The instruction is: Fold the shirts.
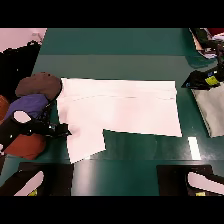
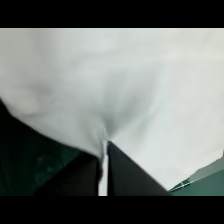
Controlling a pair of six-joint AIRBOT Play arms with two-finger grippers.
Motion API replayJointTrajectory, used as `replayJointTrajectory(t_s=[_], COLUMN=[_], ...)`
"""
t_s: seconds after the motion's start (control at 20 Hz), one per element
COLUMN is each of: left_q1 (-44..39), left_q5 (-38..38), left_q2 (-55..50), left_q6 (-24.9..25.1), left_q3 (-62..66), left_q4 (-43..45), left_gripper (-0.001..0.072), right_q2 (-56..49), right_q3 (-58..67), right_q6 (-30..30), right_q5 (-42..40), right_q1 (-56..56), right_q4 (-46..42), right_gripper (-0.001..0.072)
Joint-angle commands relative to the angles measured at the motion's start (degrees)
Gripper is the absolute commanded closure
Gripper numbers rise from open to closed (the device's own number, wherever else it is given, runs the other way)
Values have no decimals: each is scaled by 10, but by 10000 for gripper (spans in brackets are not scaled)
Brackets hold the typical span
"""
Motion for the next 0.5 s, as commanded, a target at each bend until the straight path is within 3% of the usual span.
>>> replayJointTrajectory(t_s=[0.0, 0.3, 0.45], left_q1=[0, 0, 0], left_q5=[-19, -39, -40], left_q2=[1, 1, 1], left_q6=[15, 25, 25], left_q3=[-3, 28, 28], left_q4=[-21, -29, -54], left_gripper=[683, 683, 683], right_q2=[15, 135, 173], right_q3=[-18, -281, -421], right_q6=[0, -3, -3], right_q5=[23, -21, -36], right_q1=[-14, -135, -224], right_q4=[-1, 0, 2], right_gripper=[296, 296, 239])
